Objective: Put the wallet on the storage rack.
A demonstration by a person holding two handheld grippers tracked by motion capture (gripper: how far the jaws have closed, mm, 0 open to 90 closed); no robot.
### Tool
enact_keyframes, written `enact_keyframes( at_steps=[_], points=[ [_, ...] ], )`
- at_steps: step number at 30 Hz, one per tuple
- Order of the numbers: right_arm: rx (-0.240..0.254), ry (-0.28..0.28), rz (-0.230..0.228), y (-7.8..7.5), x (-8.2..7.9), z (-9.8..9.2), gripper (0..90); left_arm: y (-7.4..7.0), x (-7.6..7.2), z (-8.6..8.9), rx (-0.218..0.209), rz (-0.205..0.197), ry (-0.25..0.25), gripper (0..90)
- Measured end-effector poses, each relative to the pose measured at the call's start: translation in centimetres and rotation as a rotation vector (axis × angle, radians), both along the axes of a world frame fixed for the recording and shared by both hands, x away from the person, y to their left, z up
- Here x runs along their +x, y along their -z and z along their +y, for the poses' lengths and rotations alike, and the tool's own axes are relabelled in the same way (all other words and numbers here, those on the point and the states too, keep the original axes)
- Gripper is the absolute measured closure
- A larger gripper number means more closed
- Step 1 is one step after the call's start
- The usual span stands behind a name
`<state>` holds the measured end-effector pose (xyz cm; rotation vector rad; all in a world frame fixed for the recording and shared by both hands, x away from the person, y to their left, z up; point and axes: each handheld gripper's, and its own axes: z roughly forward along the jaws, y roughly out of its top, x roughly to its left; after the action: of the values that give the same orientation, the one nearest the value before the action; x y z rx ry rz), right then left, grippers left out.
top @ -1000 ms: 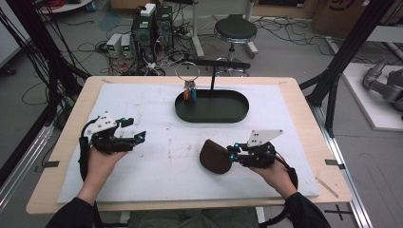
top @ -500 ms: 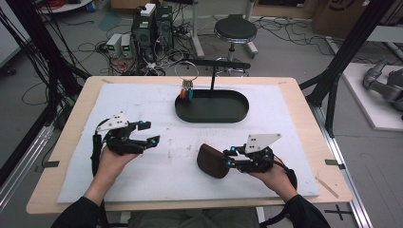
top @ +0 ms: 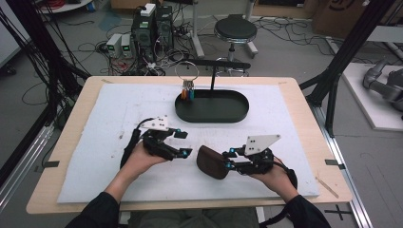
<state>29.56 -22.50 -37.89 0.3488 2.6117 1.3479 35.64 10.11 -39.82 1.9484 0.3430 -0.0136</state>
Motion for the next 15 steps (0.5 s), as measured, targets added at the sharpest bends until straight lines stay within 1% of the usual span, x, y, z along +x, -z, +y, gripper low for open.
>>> enact_keyframes(
  at_steps=[1, 3, 6, 8, 9, 10, 11, 12, 14, 15],
  points=[
    [-0.001, 0.000, 0.000, 0.0, 0.0, 0.0, 70.8, 0.0, 0.1, -0.6, 0.005, -0.007, 0.015, 27.4],
    [-0.001, -0.003, 0.000, 0.0, 0.0, -0.1, 70.7, 0.1, 0.3, -1.4, 0.019, -0.026, 0.028, 27.8],
    [-0.002, -0.003, 0.010, 0.0, 0.0, -0.1, 70.4, 0.6, 1.0, -2.7, 0.034, -0.014, 0.069, 29.5],
    [-0.007, -0.001, 0.015, 0.0, 0.0, -0.2, 70.4, 1.1, 1.3, -3.4, 0.035, -0.012, 0.103, 31.1],
    [-0.009, -0.004, 0.007, 0.1, 0.1, -0.3, 70.4, 1.3, 1.4, -3.8, 0.044, -0.008, 0.116, 32.2],
    [-0.013, -0.001, 0.016, 0.1, 0.0, -0.3, 70.1, 1.5, 1.4, -4.0, 0.054, -0.008, 0.130, 34.7],
    [-0.011, 0.001, 0.014, 0.1, 0.0, -0.4, 69.3, 1.7, 1.4, -4.4, 0.062, 0.000, 0.160, 37.7],
    [-0.015, 0.004, 0.014, 0.1, 0.1, -0.5, 68.3, 1.9, 1.4, -4.6, 0.068, 0.002, 0.177, 42.7],
    [-0.018, 0.013, 0.019, 0.2, 0.1, -0.6, 67.4, 1.8, 1.2, -4.6, 0.068, -0.011, 0.179, 46.9],
    [-0.019, 0.010, 0.022, 0.2, 0.2, -0.7, 66.3, 1.7, 1.2, -4.5, 0.062, -0.015, 0.188, 50.4]
  ],
)
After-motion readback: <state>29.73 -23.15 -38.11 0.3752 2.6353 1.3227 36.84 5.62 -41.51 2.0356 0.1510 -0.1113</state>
